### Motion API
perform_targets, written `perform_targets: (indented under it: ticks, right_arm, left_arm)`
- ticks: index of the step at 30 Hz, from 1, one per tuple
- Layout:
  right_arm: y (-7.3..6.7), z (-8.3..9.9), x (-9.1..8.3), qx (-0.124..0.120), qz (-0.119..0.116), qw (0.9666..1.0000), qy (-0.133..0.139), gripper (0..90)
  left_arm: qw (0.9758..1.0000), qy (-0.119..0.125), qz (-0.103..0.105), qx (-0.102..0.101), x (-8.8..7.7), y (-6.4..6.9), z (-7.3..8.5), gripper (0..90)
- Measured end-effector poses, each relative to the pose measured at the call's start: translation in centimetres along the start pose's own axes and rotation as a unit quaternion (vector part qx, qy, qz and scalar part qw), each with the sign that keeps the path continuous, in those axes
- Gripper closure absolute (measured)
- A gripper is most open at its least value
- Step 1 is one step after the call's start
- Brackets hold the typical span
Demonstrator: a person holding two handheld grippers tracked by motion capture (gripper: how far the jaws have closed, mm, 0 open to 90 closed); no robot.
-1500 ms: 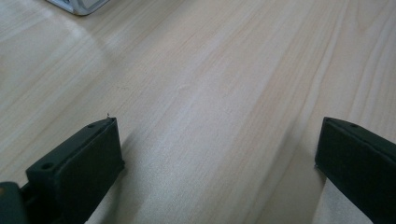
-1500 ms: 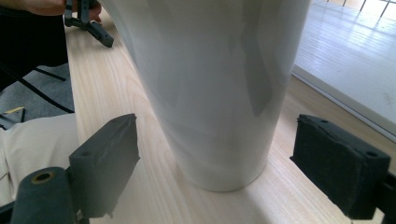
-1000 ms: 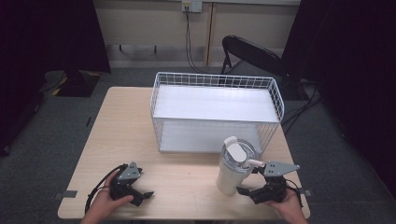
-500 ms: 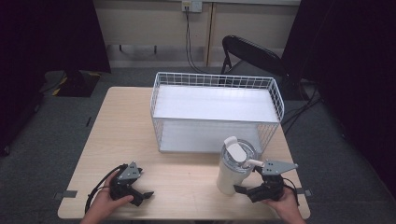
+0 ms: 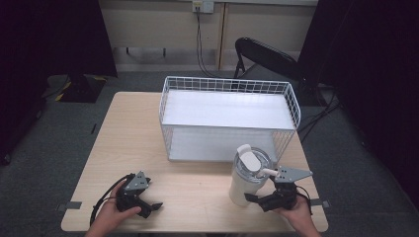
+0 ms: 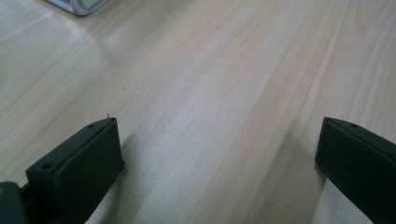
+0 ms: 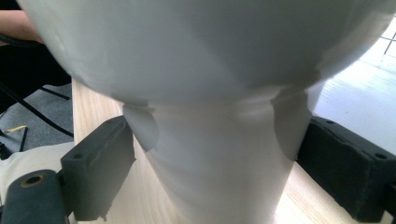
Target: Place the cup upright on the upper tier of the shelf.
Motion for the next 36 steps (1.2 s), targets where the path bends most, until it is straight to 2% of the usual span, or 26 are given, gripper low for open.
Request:
perform_targets:
  ticks: [15,23,29,36]
  right_arm:
    - [0.1,-0.3,1.0,-0.017,0.003,0.9998,0.011,8.3]
    - [0.4,-0.2,1.2,-0.026,-0.004,0.9994,0.024,8.0]
    - [0.5,0.3,1.4,-0.027,-0.011,0.9984,0.048,7.8]
    - [0.7,0.3,1.7,-0.031,-0.019,0.998,0.051,7.6]
  left_arm:
    - [1.0,0.0,0.0,0.0,0.0,0.0,0.0,0.0]
    - [1.0,0.0,0.0,0.0,0.0,0.0,0.0,0.0]
    - [1.0,0.0,0.0,0.0,0.0,0.0,0.0,0.0]
    - [1.0,0.0,0.0,0.0,0.0,0.0,0.0,0.0]
Point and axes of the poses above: each handheld gripper's, and its own axes: x roughly forward along the jaws, z roughly out of its underside, y roughly to its right, the point moved 1 cm from there along x, roughly forward along the jaws, and after that the axes turned 8 degrees about -z, right-handed, at the moved point
